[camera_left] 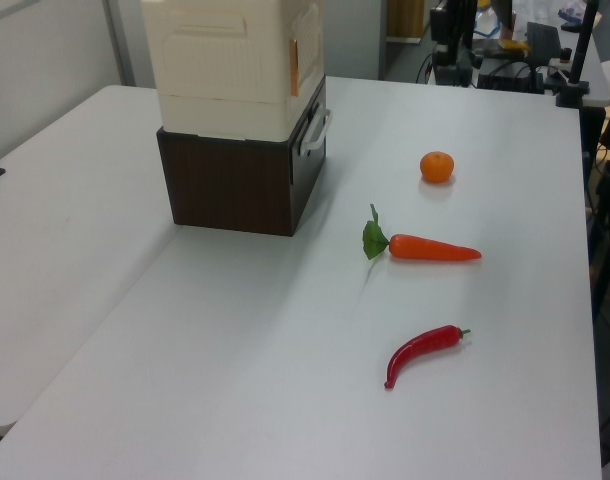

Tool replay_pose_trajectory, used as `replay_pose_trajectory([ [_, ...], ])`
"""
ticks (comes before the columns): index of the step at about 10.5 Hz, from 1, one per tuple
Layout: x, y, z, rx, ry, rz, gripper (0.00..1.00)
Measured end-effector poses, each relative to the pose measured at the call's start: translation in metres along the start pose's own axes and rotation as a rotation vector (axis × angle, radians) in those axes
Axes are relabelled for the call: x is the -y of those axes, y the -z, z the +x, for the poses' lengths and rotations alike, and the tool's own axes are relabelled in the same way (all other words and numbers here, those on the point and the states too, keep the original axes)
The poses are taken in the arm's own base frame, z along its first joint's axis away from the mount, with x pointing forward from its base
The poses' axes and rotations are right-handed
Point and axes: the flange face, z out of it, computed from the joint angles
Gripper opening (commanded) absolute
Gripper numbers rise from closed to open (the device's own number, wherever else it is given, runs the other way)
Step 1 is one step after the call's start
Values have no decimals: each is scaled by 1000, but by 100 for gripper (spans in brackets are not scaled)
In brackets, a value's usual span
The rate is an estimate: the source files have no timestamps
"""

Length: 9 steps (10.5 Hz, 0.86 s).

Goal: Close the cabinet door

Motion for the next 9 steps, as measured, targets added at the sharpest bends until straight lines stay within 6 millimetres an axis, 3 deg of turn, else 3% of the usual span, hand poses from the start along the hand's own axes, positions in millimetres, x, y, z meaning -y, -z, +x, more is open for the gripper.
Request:
replay_pose_trajectory([
  [9, 0, -10, -2, 21, 10, -59, 100],
])
